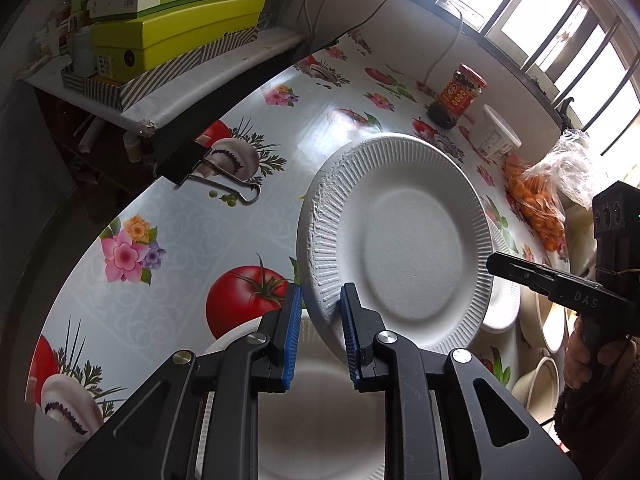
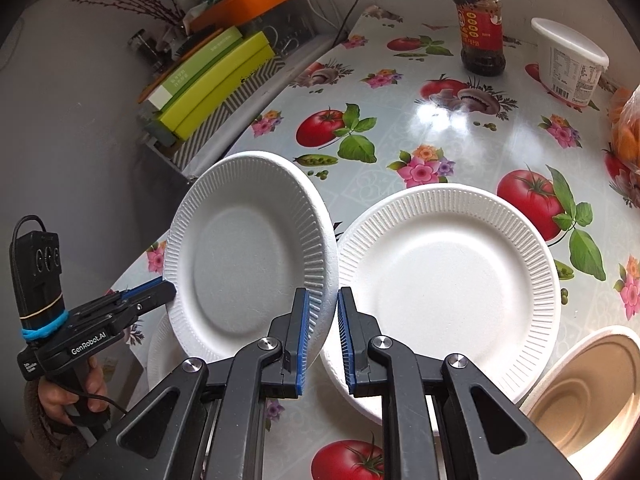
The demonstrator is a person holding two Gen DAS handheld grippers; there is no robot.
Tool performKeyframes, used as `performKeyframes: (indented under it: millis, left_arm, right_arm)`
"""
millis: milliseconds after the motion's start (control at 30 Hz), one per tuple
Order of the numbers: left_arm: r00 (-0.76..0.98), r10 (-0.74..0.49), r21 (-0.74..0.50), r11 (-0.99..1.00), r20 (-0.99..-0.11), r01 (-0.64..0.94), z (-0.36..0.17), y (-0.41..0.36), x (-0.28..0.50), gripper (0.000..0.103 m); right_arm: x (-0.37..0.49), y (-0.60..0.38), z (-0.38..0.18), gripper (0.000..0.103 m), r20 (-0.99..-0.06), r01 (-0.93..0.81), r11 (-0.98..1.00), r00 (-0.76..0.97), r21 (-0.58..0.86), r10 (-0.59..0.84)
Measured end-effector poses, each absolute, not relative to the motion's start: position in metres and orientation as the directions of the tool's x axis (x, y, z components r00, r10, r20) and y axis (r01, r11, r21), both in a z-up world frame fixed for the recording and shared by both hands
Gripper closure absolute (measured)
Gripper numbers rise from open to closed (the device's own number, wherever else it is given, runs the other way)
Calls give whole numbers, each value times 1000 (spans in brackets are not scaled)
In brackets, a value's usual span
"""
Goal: Organize plates and bowls
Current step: 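Move the held plate over the other white plate with the right gripper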
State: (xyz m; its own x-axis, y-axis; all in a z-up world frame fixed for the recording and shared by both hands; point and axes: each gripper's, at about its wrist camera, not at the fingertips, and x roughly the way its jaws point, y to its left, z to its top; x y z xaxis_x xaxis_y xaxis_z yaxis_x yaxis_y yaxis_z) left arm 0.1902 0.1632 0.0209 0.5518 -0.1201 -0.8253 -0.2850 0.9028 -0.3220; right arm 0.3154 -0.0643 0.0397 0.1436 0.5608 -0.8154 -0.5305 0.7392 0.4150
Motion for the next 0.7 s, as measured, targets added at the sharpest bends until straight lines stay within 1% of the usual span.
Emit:
performKeyframes:
  millis: [700]
  left_arm:
    - [547,-98,-309,900,-831,-308,12,174,132,82]
  right_arm:
    - [264,-47,24,89,-826,-558,714,86,424,557]
